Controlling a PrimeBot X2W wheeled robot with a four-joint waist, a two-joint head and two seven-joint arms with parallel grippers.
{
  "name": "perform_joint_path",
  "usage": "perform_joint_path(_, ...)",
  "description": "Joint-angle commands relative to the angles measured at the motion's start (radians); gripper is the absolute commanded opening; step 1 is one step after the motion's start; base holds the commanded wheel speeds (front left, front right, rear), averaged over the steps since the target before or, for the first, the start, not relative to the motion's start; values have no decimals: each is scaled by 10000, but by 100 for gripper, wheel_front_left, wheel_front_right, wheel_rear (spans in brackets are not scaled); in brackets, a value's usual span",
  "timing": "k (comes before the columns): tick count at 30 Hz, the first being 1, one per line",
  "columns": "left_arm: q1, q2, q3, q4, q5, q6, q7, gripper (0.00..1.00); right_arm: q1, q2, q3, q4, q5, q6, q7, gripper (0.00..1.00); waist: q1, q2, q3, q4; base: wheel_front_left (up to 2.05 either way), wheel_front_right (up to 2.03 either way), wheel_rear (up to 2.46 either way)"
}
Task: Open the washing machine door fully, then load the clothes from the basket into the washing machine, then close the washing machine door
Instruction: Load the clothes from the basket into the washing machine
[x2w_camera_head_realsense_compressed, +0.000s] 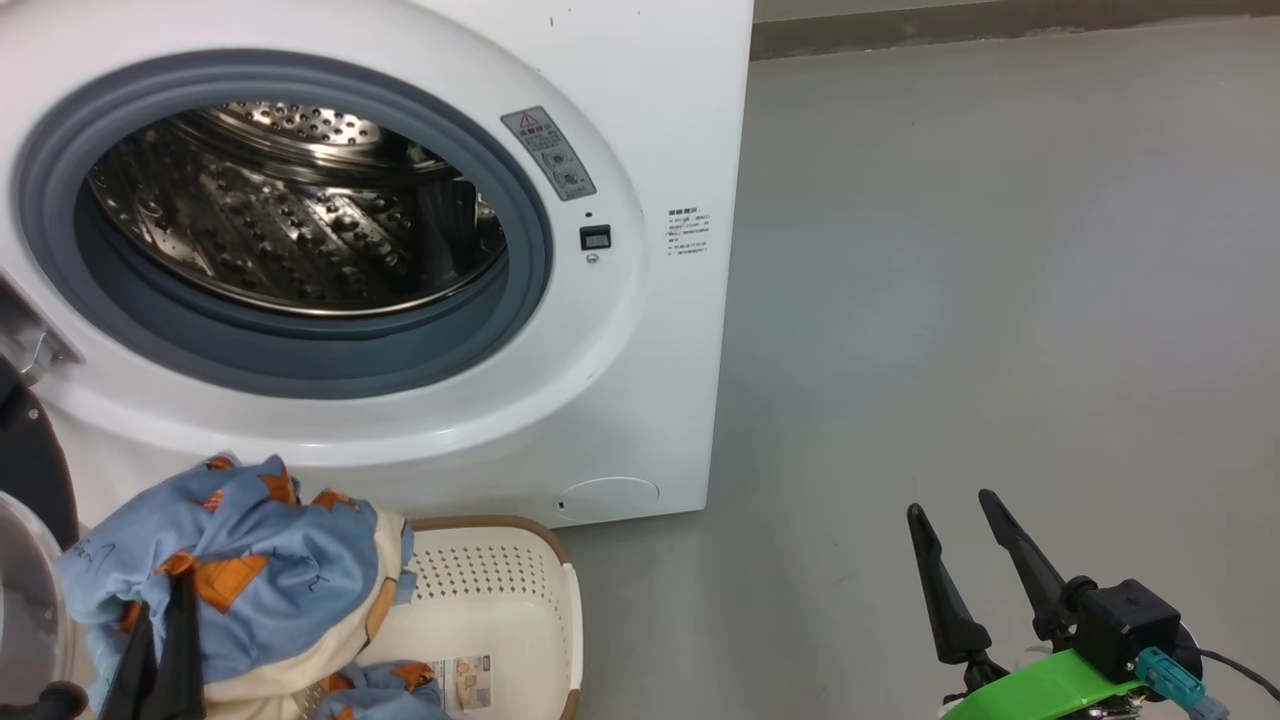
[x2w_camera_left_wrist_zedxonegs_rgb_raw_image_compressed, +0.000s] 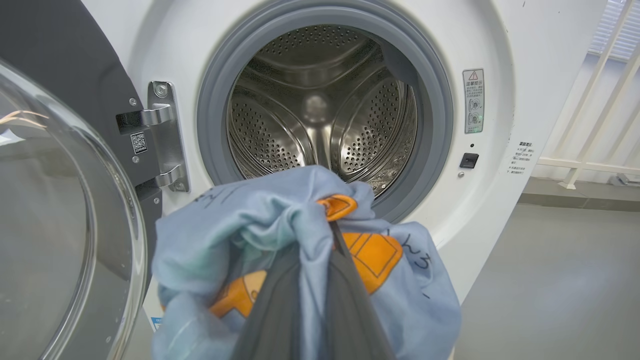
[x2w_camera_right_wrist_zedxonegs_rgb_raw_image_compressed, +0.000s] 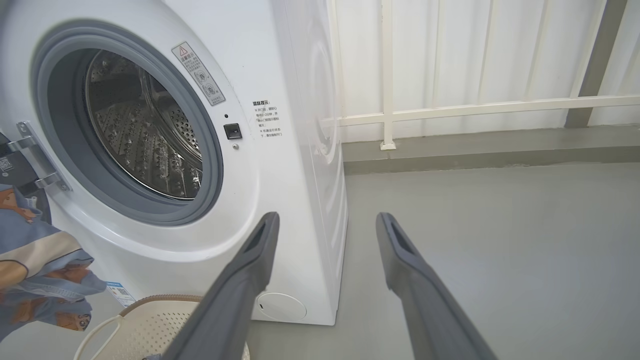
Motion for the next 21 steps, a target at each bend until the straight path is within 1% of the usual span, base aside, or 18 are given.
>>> perform_joint_path(1, -150, 135, 435, -304, 56, -19, -124, 0, -118, -20, 172, -268, -49, 62, -49, 100, 1, 0, 29, 1, 0, 0, 0)
perform_joint_path(15, -480, 172, 476, -323, -135, -19, -124, 0, -197, -20, 127, -461, -149, 62, -49, 100, 1, 0, 614, -58, 0, 0, 0)
perform_joint_path(21, -1052, 459, 385, -298, -327, -19, -124, 0, -405, -20, 223, -570, -136, 62, -49, 100, 1, 0, 1169, -216, 0, 0, 0)
